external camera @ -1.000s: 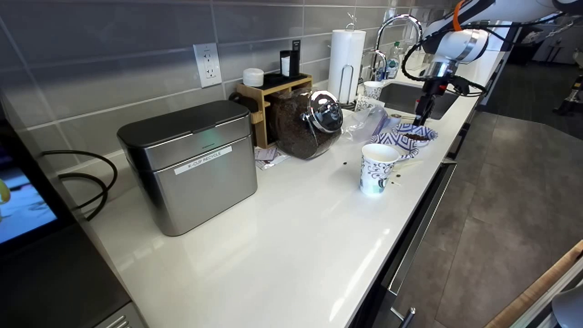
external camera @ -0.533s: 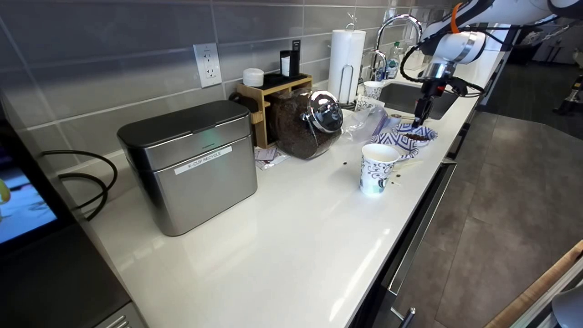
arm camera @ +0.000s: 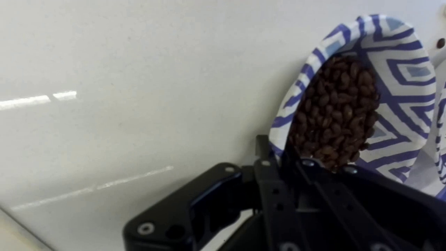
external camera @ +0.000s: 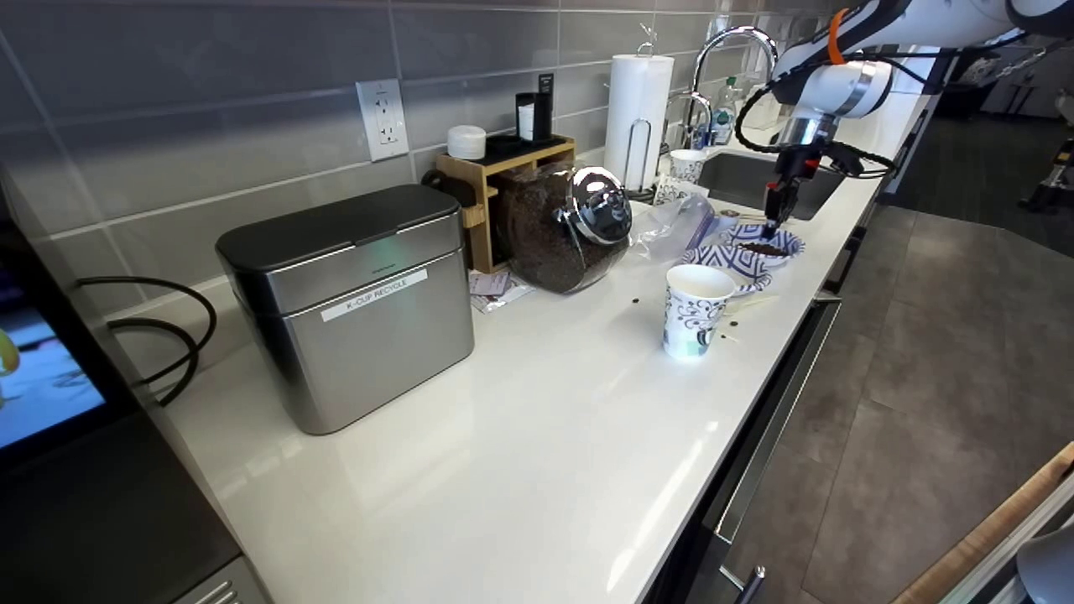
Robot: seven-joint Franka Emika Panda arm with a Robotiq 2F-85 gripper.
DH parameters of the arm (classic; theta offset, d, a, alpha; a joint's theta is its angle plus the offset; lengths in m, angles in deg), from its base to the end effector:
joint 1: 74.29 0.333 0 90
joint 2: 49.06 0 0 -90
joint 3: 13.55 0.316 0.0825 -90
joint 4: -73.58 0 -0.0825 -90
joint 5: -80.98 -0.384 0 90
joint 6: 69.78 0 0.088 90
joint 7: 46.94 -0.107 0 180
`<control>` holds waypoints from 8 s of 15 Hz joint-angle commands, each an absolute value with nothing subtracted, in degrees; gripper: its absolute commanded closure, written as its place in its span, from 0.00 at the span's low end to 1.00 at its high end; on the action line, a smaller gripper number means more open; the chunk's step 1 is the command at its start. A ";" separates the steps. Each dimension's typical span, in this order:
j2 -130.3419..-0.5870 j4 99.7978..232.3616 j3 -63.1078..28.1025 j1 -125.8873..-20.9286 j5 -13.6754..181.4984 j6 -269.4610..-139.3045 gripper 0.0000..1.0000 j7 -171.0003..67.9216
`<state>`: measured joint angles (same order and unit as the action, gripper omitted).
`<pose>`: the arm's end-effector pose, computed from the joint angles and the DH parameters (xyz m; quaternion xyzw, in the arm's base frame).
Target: Pour contents of the right plate onto the left plate
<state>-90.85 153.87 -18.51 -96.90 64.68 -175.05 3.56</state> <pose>0.6322 -0.2926 0.2546 -0.9737 -0.1463 0.0482 0.1679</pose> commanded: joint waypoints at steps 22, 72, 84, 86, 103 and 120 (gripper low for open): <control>-70.56 168.08 -19.62 -95.23 67.91 -172.80 0.99 -6.35; -36.46 212.13 -17.66 -82.85 101.86 -220.07 0.96 -39.87; -33.43 213.83 -14.77 -85.69 115.65 -225.99 0.99 -46.12; -32.47 214.23 -13.95 -86.54 118.87 -226.89 0.99 -49.63; -23.85 219.32 -7.84 -89.50 132.43 -222.10 0.99 -63.21; -22.05 219.63 -6.47 -84.15 143.11 -211.22 0.99 -78.49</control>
